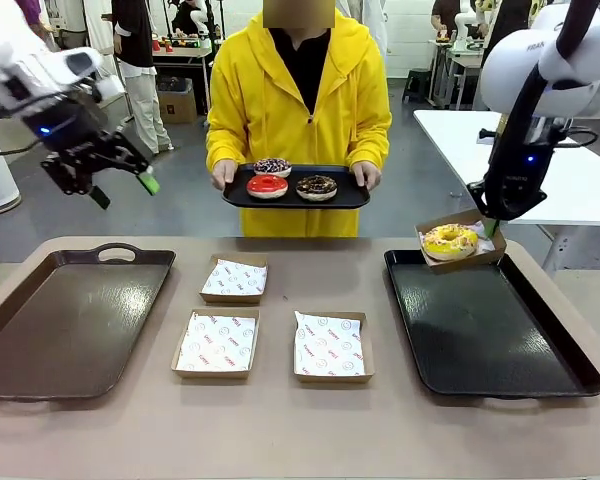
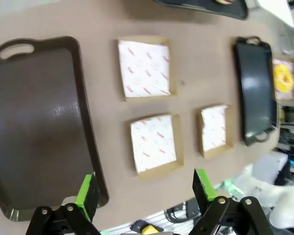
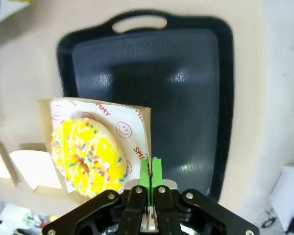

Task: Individually package the donuts and arrange them on the tray.
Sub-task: Place the picked Paper togo box on the Handle tray while simultaneously picking up another Paper togo box from the table with the other hand.

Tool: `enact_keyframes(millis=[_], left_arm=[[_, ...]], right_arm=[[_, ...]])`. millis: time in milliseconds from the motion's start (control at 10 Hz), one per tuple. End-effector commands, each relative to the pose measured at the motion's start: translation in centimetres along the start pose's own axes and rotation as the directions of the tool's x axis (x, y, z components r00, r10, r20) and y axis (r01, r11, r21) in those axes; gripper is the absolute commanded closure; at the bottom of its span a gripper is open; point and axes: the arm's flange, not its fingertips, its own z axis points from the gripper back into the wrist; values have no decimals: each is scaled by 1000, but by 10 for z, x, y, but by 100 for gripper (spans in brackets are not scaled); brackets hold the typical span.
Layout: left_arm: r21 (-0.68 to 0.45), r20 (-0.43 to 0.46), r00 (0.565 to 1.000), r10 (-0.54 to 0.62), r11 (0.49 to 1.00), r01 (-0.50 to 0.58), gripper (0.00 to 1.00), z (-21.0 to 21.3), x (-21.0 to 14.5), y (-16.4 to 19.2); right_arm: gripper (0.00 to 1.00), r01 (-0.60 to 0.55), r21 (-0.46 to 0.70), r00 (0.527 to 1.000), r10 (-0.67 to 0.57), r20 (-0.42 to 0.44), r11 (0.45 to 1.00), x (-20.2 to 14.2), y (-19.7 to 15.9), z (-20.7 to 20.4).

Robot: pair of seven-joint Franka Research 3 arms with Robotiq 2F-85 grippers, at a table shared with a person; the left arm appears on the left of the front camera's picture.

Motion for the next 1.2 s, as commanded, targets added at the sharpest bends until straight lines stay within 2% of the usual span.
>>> enact_keyframes(millis=[0, 200, 300, 800, 1100], left_arm=[[97, -22, 999, 45, 994, -42, 0, -30, 22, -11], [164, 20, 998, 64, 984, -66, 0, -73, 39, -21], [184, 42, 997, 65, 980, -71, 0, -91, 45, -27], [226, 61, 997, 50, 972, -62, 0, -169, 87, -26], [218, 12, 998, 61, 974, -62, 0, -205, 88, -20]], right_arm=[[99, -32, 6, 999, 32, 11, 999, 0, -4, -16], [99, -34, 20, 999, 34, 16, 999, 2, -9, -27], [99, -13, -1, 1000, 13, -3, 1000, 1, -2, -16], [99, -13, -1, 1000, 13, -3, 1000, 1, -2, -16], [99, -13, -1, 1000, 13, -3, 1000, 1, -2, -16]])
